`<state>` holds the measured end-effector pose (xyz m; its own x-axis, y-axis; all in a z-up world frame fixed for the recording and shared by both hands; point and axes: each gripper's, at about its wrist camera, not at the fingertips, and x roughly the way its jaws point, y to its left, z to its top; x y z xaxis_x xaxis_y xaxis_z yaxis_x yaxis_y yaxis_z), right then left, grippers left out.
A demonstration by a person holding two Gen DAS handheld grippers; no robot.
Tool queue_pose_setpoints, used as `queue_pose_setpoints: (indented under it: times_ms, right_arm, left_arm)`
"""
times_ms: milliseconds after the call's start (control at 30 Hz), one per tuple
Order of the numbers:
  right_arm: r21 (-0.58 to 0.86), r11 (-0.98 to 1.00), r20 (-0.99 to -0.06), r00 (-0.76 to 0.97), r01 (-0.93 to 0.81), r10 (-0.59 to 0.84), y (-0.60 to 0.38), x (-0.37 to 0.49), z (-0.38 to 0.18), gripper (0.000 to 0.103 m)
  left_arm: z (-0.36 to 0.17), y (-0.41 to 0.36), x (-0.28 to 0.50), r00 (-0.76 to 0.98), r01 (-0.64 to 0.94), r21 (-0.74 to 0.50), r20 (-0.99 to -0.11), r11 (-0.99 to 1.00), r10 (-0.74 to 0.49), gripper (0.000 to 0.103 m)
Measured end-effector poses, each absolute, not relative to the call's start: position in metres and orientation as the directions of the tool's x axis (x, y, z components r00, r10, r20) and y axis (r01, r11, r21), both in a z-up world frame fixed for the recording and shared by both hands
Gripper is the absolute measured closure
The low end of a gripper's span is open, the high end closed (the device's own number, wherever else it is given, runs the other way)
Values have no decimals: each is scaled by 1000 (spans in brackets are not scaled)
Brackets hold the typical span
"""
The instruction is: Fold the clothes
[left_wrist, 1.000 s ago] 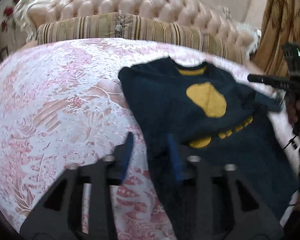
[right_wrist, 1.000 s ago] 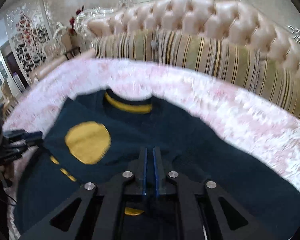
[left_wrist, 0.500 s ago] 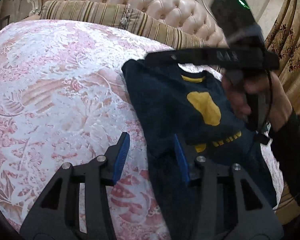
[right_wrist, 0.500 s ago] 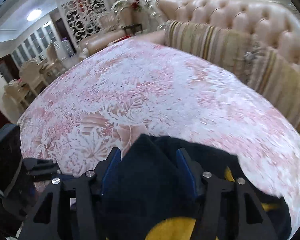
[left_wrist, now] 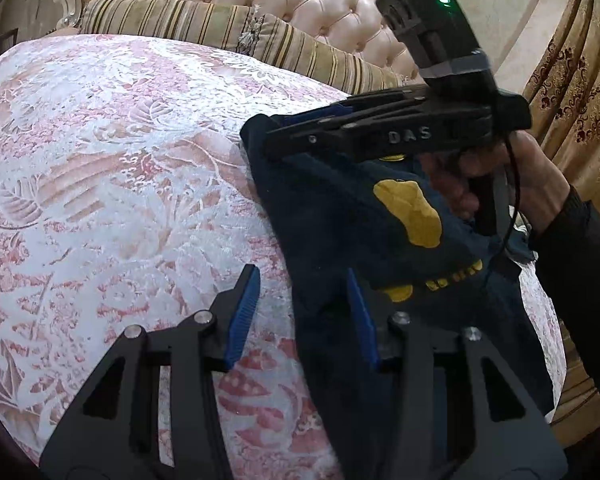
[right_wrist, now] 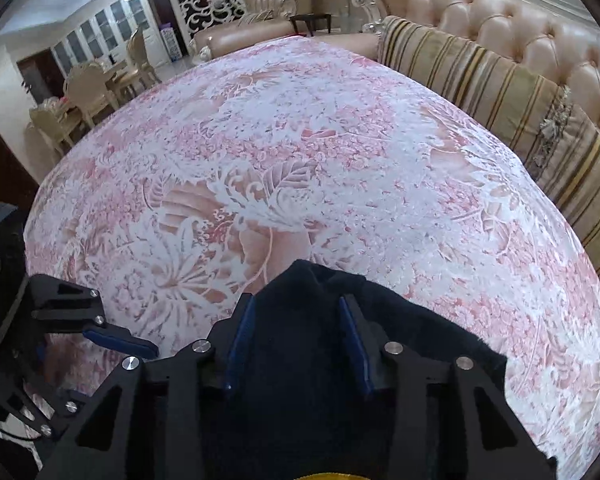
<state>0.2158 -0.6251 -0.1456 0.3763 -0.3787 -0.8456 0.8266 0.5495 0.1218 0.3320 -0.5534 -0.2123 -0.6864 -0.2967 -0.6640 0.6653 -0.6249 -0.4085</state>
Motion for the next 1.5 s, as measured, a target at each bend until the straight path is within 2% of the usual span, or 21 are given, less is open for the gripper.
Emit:
queue_pose_setpoints:
  times_ms: [167, 233, 267, 300, 333, 400, 433, 533, 700, 1000, 1100, 1167, 1233, 1333, 1400, 1433, 1467, 1500]
  right_arm:
    - [122, 563, -861, 369, 818, -350, -633, 217, -150, 60]
    - [153, 562, -863, 387, 813, -324, -635, 217, -153, 75]
    - [145, 574, -865, 385, 806, -322, -633, 219, -153, 89]
    - [136, 585, -867, 382, 799, -320, -630, 222, -154, 90]
    - [114, 589, -868, 368, 800, -334, -627, 224, -153, 91]
    - [104, 579, -862, 364, 808, -352, -625, 224, -151, 94]
    - [101, 574, -860, 362, 812, -361, -625, 224, -149, 94]
    - [123, 546, -850, 372, 829, -373, -625, 221, -150, 95]
    - [141, 488, -840, 365, 861, -401, -629, 218, -152, 97]
    - [112, 459, -845, 328, 881, -423, -632, 221, -156, 99]
    - [121, 449, -838, 334, 885, -431, -628, 218, -146, 94]
    - [120, 437, -818, 339, 891, -466, -621, 212, -132, 87]
    - [119, 425, -796, 342, 897, -500, -613, 206, -119, 79]
    - [141, 406, -756, 363, 903, -545, -598, 195, -99, 77]
    - [180, 386, -737, 384, 905, -556, -583, 187, -89, 72]
    - [178, 359, -748, 363, 916, -555, -573, 184, -89, 70]
    - [156, 322, -766, 320, 934, -557, -557, 181, -92, 70]
    - [138, 301, -778, 291, 944, -557, -543, 178, -96, 70]
  left_arm:
    - [-213, -552, 331, -685, 661, -400, -667, -635, -293, 54]
    - [-212, -549, 330, -679, 660, -380, -671, -648, -298, 56]
    - [-211, -548, 329, -677, 658, -372, -673, -655, -298, 57]
    - [-211, -546, 328, -676, 655, -364, -674, -662, -298, 57]
    - [-211, -545, 328, -675, 651, -359, -676, -669, -295, 57]
    - [-211, -543, 326, -673, 642, -347, -682, -684, -285, 67]
    - [-212, -540, 323, -662, 641, -326, -693, -695, -286, 73]
    - [-212, -532, 316, -598, 661, -226, -735, -716, -320, 79]
    - [-211, -528, 313, -561, 671, -180, -758, -719, -333, 83]
    - [-212, -533, 320, -578, 671, -223, -755, -707, -310, 85]
    - [-213, -535, 323, -601, 660, -256, -743, -706, -293, 77]
    - [-212, -535, 325, -608, 655, -268, -742, -707, -282, 45]
    - [-207, -535, 328, -616, 657, -268, -730, -704, -297, 43]
    - [-200, -534, 337, -642, 650, -285, -703, -704, -308, 43]
    - [-193, -537, 344, -664, 649, -307, -675, -696, -321, 43]
    - [-189, -540, 346, -675, 654, -322, -657, -685, -336, 51]
    - [-188, -546, 355, -675, 664, -333, -653, -670, -344, 76]
    - [-188, -550, 358, -671, 673, -339, -654, -657, -350, 84]
